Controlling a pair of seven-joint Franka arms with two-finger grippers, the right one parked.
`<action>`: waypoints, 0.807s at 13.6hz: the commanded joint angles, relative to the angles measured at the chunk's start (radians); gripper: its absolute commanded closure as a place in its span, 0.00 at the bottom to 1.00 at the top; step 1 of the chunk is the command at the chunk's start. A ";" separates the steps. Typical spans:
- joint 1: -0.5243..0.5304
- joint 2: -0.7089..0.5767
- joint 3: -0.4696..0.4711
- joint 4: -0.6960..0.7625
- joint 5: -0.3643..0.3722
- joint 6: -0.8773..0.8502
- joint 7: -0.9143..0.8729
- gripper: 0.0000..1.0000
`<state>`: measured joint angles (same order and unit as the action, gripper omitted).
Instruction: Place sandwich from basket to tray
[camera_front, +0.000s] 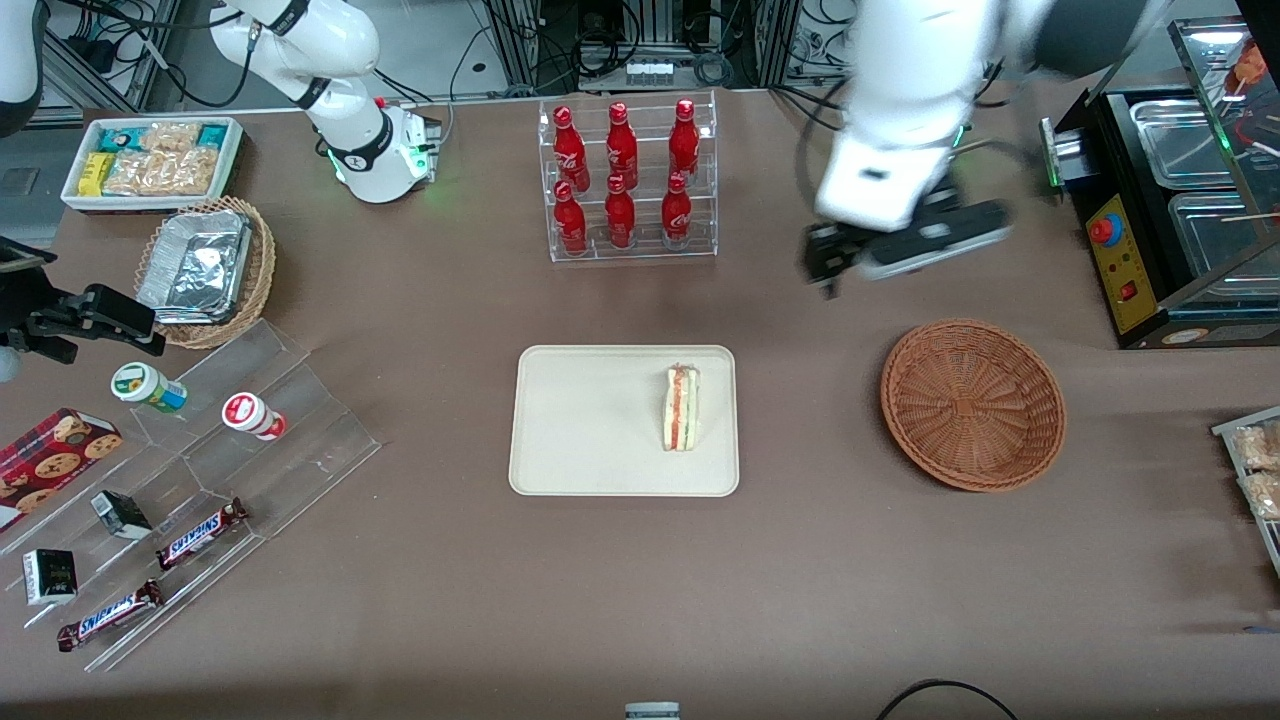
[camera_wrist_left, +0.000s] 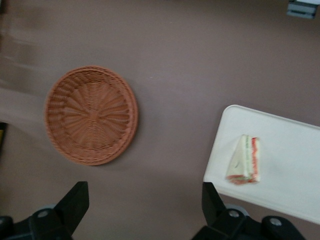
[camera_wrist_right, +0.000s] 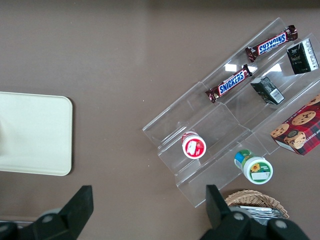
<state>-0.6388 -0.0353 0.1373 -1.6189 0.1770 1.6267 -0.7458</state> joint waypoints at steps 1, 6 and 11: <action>0.140 -0.087 -0.002 -0.044 -0.057 -0.053 0.202 0.00; 0.313 -0.120 0.085 -0.058 -0.145 -0.068 0.537 0.00; 0.318 -0.120 0.194 -0.093 -0.152 -0.062 0.599 0.00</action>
<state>-0.3197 -0.1342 0.3103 -1.6858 0.0399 1.5591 -0.1605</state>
